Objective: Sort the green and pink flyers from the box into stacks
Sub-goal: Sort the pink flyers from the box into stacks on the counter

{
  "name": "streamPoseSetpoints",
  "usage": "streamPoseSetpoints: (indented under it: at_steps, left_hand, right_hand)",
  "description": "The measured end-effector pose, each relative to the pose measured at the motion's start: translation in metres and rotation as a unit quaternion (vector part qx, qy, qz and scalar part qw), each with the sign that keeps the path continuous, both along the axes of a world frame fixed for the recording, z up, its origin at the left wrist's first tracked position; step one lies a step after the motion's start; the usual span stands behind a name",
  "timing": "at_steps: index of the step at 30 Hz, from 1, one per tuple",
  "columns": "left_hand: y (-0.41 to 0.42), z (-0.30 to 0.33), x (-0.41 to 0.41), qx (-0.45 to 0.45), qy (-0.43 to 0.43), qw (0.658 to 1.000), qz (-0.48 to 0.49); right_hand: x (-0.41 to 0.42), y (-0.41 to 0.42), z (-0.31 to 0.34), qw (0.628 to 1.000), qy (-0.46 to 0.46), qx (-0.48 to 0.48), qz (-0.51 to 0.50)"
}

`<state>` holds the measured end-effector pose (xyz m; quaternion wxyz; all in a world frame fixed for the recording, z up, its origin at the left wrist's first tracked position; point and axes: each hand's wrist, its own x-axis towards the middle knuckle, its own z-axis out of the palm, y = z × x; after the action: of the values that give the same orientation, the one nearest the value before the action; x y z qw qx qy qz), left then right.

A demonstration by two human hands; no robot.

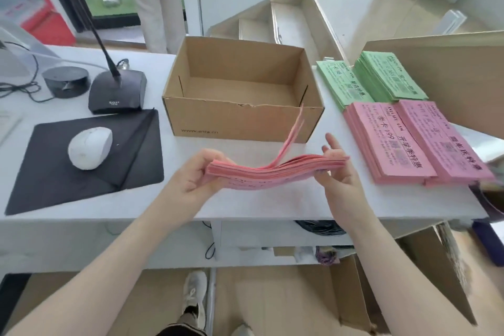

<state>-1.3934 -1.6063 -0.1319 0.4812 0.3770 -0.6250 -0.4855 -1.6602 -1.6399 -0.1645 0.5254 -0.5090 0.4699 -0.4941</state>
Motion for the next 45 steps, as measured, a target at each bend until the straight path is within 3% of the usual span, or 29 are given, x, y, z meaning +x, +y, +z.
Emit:
streamPoseSetpoints:
  at_steps: [4, 11, 15, 22, 24, 26, 28, 30, 32, 35, 37, 41, 43, 45]
  left_hand:
    - [0.001, 0.006, 0.007, 0.014, -0.017, 0.999, -0.028]
    - [-0.016, -0.019, 0.016, 0.106, 0.003, 0.992, 0.063]
    - [-0.026, -0.019, 0.027, 0.109, 0.032, 0.990, 0.081]
    - [-0.042, -0.019, 0.038, 0.160, 0.066, 0.979, 0.108]
    - [-0.044, -0.015, 0.031, 0.169, 0.080, 0.971, 0.146]
    - [-0.045, -0.013, 0.023, 0.159, 0.066, 0.967, 0.189]
    - [-0.045, -0.016, 0.020, 0.152, 0.056, 0.962, 0.220]
    - [-0.046, -0.018, 0.020, 0.148, 0.053, 0.962, 0.222]
    - [-0.046, -0.016, 0.021, 0.139, 0.041, 0.966, 0.212]
    - [-0.045, -0.015, 0.024, 0.128, 0.019, 0.974, 0.186]
    - [-0.045, -0.018, 0.028, 0.136, 0.010, 0.976, 0.168]
    - [-0.042, -0.028, 0.037, 0.147, 0.030, 0.981, 0.124]
    - [-0.041, -0.034, 0.042, 0.128, 0.040, 0.988, 0.071]
    - [-0.039, -0.041, 0.047, 0.114, 0.020, 0.993, 0.027]
  right_hand:
    - [-0.004, 0.008, 0.007, 0.999, 0.031, -0.008, 0.041]
    - [0.018, 0.003, 0.008, 0.992, 0.124, 0.004, -0.004]
    - [0.033, 0.001, 0.016, 0.999, 0.039, -0.025, -0.027]
    - [0.040, -0.002, 0.014, 0.996, 0.072, -0.047, -0.029]
    - [0.043, -0.003, 0.020, 0.983, 0.150, -0.101, -0.038]
    - [0.048, -0.007, 0.028, 0.933, 0.304, -0.187, -0.049]
    - [0.052, -0.014, 0.033, 0.819, 0.487, -0.300, -0.040]
    - [0.058, -0.017, 0.031, 0.711, 0.604, -0.361, -0.009]
    - [0.067, -0.016, 0.028, 0.676, 0.646, -0.353, 0.030]
    - [0.063, -0.015, 0.025, 0.692, 0.656, -0.300, 0.041]
    - [0.050, -0.013, 0.027, 0.744, 0.623, -0.242, 0.019]
    - [0.032, -0.004, 0.024, 0.931, 0.359, -0.046, -0.036]
    - [0.037, 0.001, 0.016, 0.979, 0.198, 0.019, -0.053]
    - [0.047, 0.004, 0.007, 0.992, 0.096, 0.051, -0.069]
